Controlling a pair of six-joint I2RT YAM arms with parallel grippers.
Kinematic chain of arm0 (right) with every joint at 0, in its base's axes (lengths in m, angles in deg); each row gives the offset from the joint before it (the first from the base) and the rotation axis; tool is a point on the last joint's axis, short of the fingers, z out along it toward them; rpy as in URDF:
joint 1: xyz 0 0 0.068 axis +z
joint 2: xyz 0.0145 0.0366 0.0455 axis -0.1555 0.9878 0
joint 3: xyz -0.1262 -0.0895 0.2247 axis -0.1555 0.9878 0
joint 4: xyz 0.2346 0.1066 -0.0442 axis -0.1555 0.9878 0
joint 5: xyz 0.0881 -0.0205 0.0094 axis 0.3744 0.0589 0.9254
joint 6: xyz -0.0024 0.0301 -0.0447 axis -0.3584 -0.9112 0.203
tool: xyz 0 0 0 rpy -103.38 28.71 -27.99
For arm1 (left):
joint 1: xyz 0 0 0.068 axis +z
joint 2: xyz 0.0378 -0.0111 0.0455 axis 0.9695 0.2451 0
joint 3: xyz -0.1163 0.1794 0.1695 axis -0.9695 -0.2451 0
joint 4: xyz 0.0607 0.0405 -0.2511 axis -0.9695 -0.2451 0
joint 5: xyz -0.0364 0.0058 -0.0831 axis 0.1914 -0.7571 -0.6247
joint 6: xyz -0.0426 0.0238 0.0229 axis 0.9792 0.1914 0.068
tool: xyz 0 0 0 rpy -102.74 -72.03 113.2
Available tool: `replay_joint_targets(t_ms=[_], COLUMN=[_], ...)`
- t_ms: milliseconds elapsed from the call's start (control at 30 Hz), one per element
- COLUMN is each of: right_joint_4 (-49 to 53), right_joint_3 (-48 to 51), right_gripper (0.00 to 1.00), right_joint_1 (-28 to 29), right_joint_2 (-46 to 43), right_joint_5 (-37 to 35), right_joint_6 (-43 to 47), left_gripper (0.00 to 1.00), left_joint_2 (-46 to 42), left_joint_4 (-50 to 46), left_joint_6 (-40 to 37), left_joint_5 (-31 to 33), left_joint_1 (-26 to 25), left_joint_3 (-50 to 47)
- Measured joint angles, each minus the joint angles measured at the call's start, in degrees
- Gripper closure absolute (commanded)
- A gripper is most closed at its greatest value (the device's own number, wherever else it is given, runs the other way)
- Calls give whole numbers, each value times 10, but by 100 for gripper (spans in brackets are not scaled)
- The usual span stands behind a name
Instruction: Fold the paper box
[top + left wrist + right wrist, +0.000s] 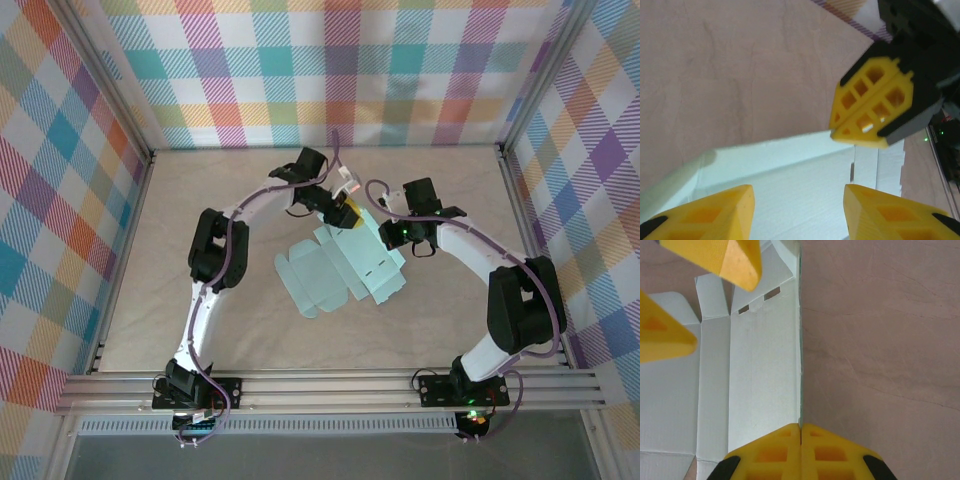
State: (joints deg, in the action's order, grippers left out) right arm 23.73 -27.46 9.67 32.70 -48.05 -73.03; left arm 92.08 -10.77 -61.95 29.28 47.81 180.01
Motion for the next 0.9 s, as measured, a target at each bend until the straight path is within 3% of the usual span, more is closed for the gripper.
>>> replay_joint_targets(t_ms=[167, 433, 633, 733, 800, 900], right_joint_4=[0, 0, 0, 0, 1, 1], right_joint_3=[0, 0, 0, 0, 0, 0], right_gripper=[100, 100, 100, 100, 100, 100], right_joint_1=[0, 0, 0, 0, 0, 0], right_joint_2=[0, 0, 0, 0, 0, 0], right_joint_5=[4, 9, 11, 15, 17, 17], right_joint_6=[0, 0, 0, 0, 0, 0], left_gripper=[41, 33, 33, 27, 29, 41], left_joint_2=[-19, 11, 29, 37, 39, 43], left_joint_4=[76, 75, 64, 56, 50, 45], left_joint_6=[65, 126, 139, 141, 141, 144], left_joint_5=[30, 44, 43, 49, 51, 49], left_joint_1=[12, 23, 22, 22, 22, 21], left_joint_3=[-39, 61, 65, 65, 66, 71])
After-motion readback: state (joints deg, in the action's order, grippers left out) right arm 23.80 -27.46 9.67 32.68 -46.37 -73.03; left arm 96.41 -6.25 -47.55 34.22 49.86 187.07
